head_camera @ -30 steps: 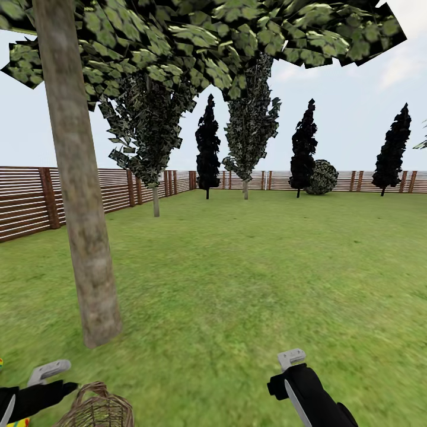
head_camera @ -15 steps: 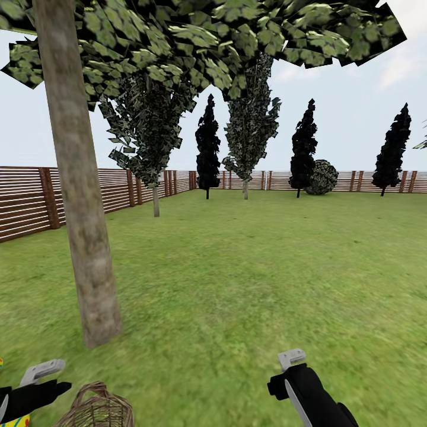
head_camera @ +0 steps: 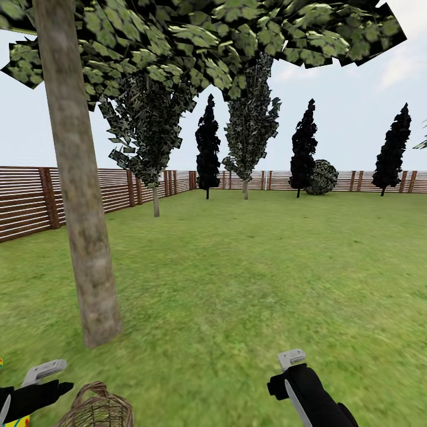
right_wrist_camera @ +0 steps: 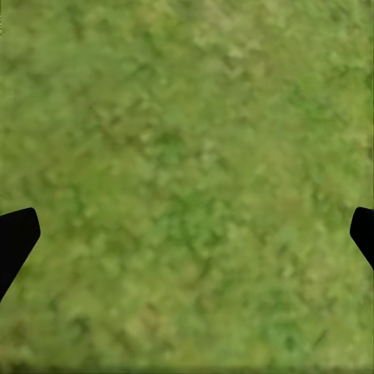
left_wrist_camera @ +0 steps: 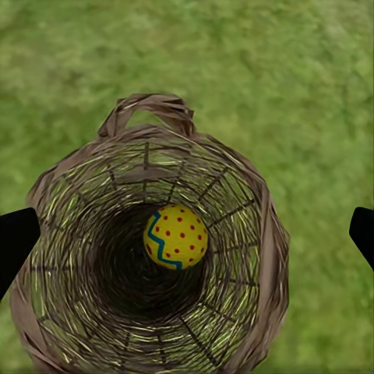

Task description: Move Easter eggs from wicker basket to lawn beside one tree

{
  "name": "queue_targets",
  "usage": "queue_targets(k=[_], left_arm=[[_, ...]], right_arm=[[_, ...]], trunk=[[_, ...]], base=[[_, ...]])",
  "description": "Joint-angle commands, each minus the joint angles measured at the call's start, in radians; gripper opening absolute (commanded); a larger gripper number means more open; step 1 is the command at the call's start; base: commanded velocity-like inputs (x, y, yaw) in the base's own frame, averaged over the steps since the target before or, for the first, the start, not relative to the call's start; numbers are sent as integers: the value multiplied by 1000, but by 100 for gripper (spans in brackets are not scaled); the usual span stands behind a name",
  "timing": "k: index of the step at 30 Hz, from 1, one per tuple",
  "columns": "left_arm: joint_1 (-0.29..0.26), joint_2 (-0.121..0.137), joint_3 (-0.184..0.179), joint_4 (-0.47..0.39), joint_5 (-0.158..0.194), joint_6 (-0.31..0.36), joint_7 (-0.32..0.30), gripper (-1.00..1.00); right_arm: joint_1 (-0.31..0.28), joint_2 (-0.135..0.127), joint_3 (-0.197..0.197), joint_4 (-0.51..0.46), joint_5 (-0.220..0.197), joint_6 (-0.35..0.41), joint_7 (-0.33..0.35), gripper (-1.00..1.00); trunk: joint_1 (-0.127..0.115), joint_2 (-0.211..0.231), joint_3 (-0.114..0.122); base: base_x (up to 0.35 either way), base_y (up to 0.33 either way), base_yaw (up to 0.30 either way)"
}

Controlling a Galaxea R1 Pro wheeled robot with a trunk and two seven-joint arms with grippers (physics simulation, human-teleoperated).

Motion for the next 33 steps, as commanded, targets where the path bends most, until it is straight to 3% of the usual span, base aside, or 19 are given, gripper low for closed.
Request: queue_targets(k=[1,11,28,33], left_arm=[[-1,-1,3,-1,-11,3,-10,100],[-1,-3,0,-1,-11,3,-9,100],[-1,-5,-1,0,-10,3,-9,100],[-1,-20,-1,0,-10,3,-8,100]], right_arm=[[-1,-1,4,-1,0,5,-5,100],[-1,-1,4,-1,2,6,-5,100],[-1,1,5,2,6,9,-6,100],[-1,1,4,2,6,9,-6,100]], trunk=[[0,-1,-1],[0,-1,-2],[0,-1,-29],[0,-1,-37]], base=[[0,0,0],[0,0,0],[0,0,0],[0,0,0]])
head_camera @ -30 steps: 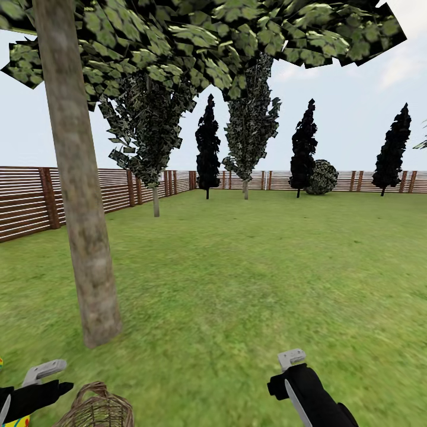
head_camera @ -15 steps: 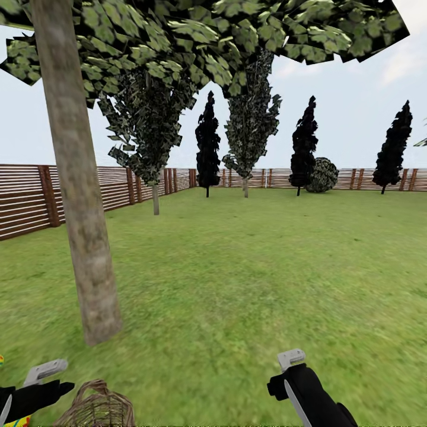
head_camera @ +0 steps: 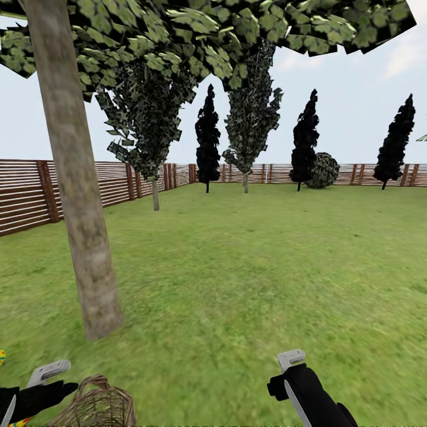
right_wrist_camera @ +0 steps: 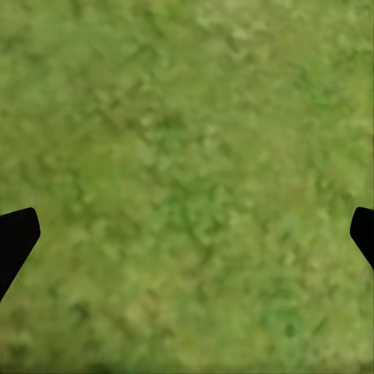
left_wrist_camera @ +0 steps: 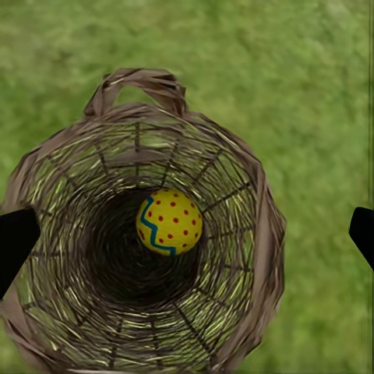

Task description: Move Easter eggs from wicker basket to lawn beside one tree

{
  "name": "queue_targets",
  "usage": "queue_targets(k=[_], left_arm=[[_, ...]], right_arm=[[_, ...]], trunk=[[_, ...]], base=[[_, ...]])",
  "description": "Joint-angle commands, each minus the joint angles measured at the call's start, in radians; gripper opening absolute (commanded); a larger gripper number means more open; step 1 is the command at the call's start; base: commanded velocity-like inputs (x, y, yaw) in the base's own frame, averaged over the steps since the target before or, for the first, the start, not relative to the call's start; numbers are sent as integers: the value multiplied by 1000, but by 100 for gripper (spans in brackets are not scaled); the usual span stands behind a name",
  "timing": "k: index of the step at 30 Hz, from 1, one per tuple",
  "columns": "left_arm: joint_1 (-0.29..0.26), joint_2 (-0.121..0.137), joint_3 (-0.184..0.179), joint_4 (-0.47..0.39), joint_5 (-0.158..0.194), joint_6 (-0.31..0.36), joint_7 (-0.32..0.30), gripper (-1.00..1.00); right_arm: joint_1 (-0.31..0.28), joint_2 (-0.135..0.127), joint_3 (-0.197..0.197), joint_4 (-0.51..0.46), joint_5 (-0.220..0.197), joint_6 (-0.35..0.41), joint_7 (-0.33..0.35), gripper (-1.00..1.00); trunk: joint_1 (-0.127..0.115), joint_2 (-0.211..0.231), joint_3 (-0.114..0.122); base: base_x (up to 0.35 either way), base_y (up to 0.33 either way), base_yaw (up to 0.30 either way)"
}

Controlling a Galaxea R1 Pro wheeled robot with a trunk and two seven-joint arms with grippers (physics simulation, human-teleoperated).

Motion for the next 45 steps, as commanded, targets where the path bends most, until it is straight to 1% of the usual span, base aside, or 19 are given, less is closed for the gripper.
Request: queue_targets(k=[1,7,17,22,23,25,26,27,28,30,35,45], left_arm=[[-1,-3,3,-1,-11,3,-9,100],[-1,-7,3,-1,-11,3,-8,100],[-1,-7,3,-1,-11,3,-8,100],[-1,-6,3,-1,-11,3,-8,100],[-1,-6,3,-1,-11,3,-8,100],[-1,-6,3,-1,-11,3,-8,100],[-1,-6,3,-1,-11,3,-8,100],[-1,-6,3,-1,-11,3,-8,100],[-1,-6,3,1,-11,3,-8,100],[-1,-6,3,10,-11,2,-6,100],[-1,-6,3,16,-11,1,-5,100],[-1,-7,3,16,-11,1,-5,100]], right_arm=[[-1,-1,4,-1,0,5,-4,100],[-1,-3,3,-1,0,5,-3,100],[-1,-4,2,-1,-1,5,-3,100],[-1,-10,-1,-2,-5,3,-3,100],[-1,-12,-6,-2,-5,3,-3,100],[-1,-17,-44,-2,-6,2,0,100],[-1,-19,-72,-3,-5,3,1,100],[-1,-19,-80,-4,-4,3,1,100],[-1,-24,-103,-6,-2,3,1,100],[-1,-34,-121,-7,-5,3,3,100],[-1,-42,-131,-9,-7,4,3,100],[-1,-40,-130,-12,-8,4,2,100]], trunk=[[0,-1,-3],[0,-1,-13],[0,-1,-29],[0,-1,-37],[0,-1,-39],[0,-1,-42],[0,-1,-44],[0,-1,-45],[0,-1,-47],[0,-1,-50],[0,-1,-58],[0,-1,-62]], base=[[0,0,0],[0,0,0],[0,0,0],[0,0,0],[0,0,0],[0,0,0],[0,0,0],[0,0,0],[0,0,0],[0,0,0],[0,0,0],[0,0,0]])
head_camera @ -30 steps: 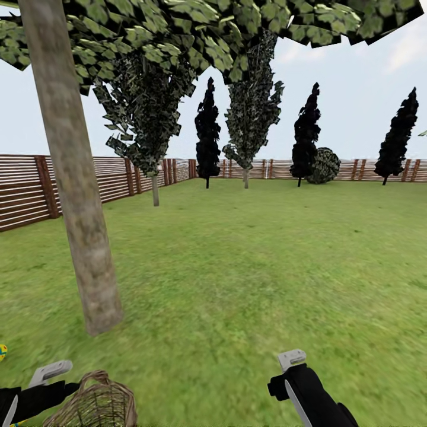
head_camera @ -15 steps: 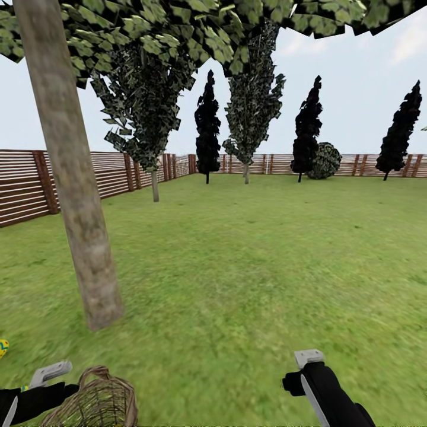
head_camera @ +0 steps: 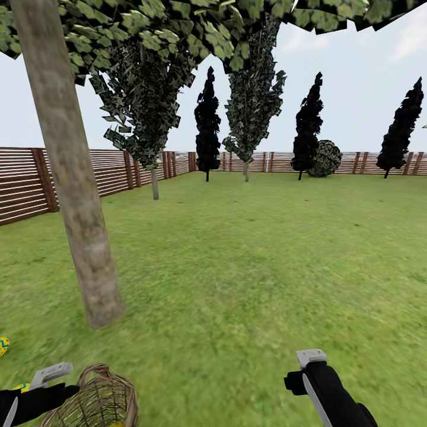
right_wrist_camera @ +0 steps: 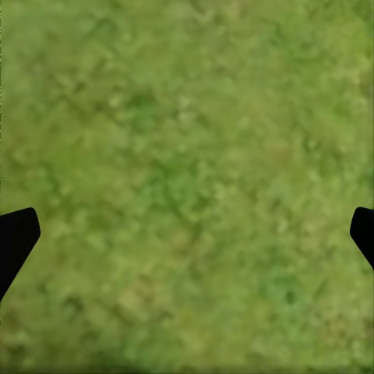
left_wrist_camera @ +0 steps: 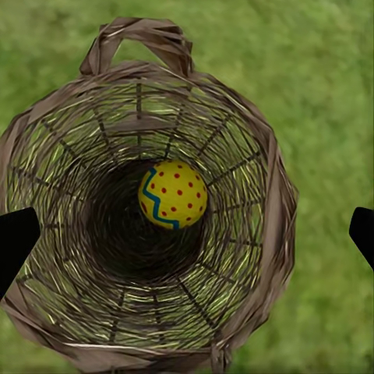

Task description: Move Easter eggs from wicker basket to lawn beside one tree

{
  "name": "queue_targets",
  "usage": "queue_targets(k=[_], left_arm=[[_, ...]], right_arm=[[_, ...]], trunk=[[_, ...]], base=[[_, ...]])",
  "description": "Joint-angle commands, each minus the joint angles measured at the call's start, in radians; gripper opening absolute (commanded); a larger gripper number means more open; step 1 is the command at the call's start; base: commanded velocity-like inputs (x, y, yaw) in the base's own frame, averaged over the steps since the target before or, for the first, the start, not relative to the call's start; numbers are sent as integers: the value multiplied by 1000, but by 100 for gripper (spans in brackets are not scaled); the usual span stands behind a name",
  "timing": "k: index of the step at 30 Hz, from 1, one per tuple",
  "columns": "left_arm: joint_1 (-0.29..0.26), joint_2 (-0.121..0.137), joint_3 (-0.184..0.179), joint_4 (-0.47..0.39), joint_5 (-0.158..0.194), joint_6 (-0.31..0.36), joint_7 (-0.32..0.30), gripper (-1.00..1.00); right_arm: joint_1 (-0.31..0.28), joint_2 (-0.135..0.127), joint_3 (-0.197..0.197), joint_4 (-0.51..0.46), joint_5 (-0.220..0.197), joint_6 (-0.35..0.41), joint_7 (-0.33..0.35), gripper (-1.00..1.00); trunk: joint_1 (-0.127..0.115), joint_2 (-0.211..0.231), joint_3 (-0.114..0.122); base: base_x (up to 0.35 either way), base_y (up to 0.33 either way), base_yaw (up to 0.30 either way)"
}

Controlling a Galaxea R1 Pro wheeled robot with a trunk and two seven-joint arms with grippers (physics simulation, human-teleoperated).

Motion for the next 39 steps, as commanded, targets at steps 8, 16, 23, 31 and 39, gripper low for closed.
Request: queue_targets(k=[8,16,23,31,39], left_arm=[[-1,-1,3,0,-11,3,-10,100],[-1,-1,3,0,-11,3,-9,100],[-1,-6,3,-2,-12,3,-9,100],[-1,-22,3,-1,-11,-2,-8,100],[-1,-22,5,-2,-11,0,-8,100]], right_arm=[[-1,0,4,-1,0,5,-5,100],[-1,0,4,-2,-1,5,-5,100],[-1,0,4,0,-1,5,-6,100],[-1,0,4,-2,-1,5,-6,100],[-1,2,5,1,0,5,-6,100]], trunk=[[0,-1,-1],[0,-1,-1],[-8,13,5],[-8,13,5],[-8,13,5]], base=[[0,0,0],[0,0,0],[0,0,0],[0,0,0],[181,11,0]])
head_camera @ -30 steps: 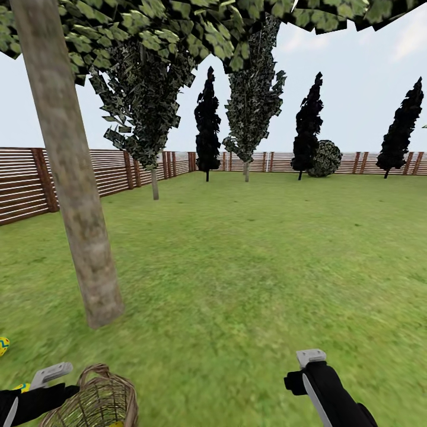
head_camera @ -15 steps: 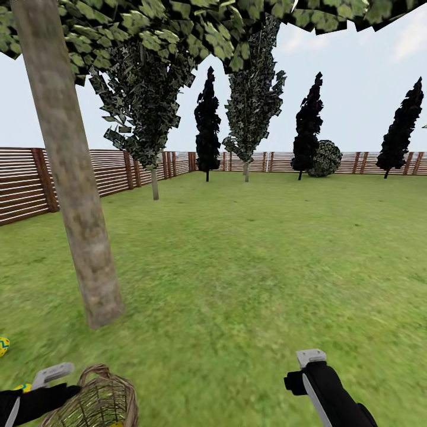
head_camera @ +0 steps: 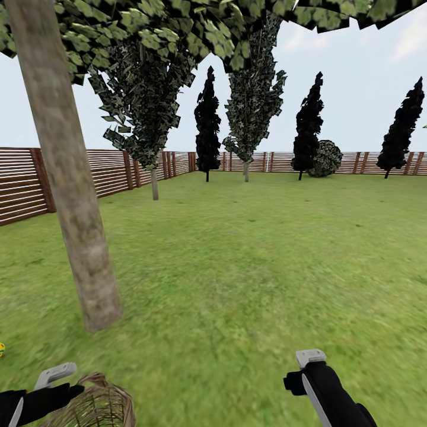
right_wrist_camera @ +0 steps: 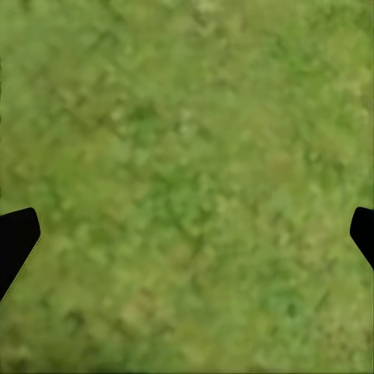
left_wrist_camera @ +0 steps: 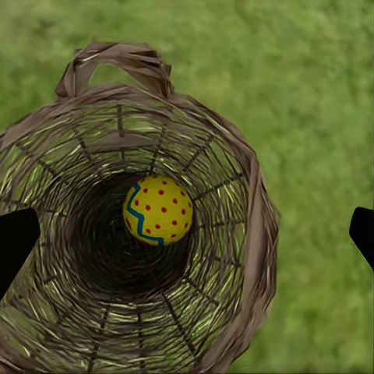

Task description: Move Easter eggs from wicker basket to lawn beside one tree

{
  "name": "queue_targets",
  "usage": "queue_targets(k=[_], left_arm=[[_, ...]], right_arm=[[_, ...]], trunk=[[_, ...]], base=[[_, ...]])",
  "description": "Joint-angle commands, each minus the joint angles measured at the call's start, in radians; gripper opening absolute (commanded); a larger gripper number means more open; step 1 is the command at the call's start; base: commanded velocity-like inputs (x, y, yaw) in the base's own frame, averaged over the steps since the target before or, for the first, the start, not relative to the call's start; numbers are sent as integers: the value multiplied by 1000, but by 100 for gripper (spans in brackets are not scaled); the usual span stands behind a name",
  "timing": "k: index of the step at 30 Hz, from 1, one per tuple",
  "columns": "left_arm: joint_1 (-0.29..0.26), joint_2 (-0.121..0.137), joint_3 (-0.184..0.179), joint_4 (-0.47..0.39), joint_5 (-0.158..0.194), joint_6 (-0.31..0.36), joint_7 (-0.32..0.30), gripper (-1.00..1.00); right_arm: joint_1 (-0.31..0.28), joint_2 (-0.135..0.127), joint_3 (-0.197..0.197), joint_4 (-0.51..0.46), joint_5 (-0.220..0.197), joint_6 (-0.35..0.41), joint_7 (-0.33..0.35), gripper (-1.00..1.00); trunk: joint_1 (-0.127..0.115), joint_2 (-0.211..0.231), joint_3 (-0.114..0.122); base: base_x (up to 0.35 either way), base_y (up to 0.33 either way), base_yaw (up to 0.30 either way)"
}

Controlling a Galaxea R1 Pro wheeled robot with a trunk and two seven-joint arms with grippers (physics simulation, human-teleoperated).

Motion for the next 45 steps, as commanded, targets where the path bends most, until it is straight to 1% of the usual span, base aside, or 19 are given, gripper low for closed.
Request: queue_targets(k=[1,12,21,36,40,45], left_arm=[[-1,-1,3,-1,-10,3,-10,100],[-1,-1,5,-1,-10,1,-10,100],[-1,-1,5,-1,-9,-2,-10,100],[-1,-2,5,-1,-7,2,-11,100],[-1,-6,5,-1,-8,2,-11,100],[-1,-8,4,-1,-7,4,-11,100]], right_arm=[[-1,-1,4,0,-1,5,-5,100],[-1,2,5,2,5,4,-6,100],[-1,3,5,2,8,4,-6,100],[-1,3,5,2,10,3,-6,100],[-1,1,5,2,8,3,-6,100],[-1,1,5,2,6,3,-6,100]], trunk=[[0,-1,-1],[0,-1,-1],[0,-1,-1],[0,-1,-1],[0,-1,-1],[19,-36,-17]], base=[[70,12,0],[15,9,0],[173,174,0],[6,6,0],[0,0,0],[0,0,0]])
